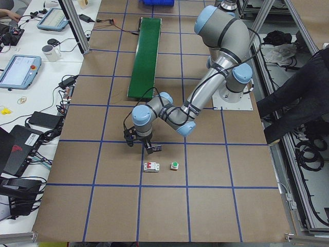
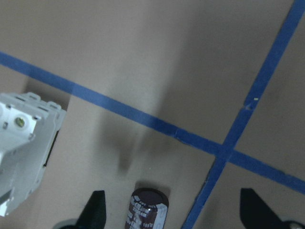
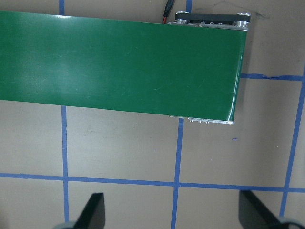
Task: Move capacitor from left to right
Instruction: 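Grasp the black capacitor with the left gripper and lift it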
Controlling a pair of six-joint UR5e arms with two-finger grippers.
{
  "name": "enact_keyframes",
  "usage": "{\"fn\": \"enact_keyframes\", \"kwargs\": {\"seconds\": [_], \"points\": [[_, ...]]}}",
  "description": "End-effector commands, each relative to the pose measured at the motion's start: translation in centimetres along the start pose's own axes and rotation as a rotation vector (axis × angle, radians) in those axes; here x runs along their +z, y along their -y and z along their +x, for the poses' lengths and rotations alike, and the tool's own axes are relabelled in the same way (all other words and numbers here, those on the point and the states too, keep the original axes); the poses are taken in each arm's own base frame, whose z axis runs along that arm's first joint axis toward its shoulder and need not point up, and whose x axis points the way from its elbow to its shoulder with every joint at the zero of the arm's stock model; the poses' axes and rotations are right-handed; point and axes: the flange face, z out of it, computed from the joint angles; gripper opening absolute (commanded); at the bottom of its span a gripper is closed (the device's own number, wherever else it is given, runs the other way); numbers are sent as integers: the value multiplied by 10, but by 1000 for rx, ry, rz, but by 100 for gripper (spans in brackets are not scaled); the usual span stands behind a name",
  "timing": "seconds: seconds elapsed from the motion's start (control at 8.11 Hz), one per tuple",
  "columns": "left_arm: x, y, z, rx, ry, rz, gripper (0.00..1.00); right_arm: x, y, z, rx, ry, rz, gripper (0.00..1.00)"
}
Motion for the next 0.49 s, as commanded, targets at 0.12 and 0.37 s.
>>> {"fn": "enact_keyframes", "kwargs": {"seconds": [0.12, 0.37], "points": [[35, -27, 9, -1, 1, -89, 100, 0, 0, 0, -1, 0, -2, 100], [27, -31, -2, 34, 106, -122, 100, 0, 0, 0, -1, 0, 0, 100]]}}
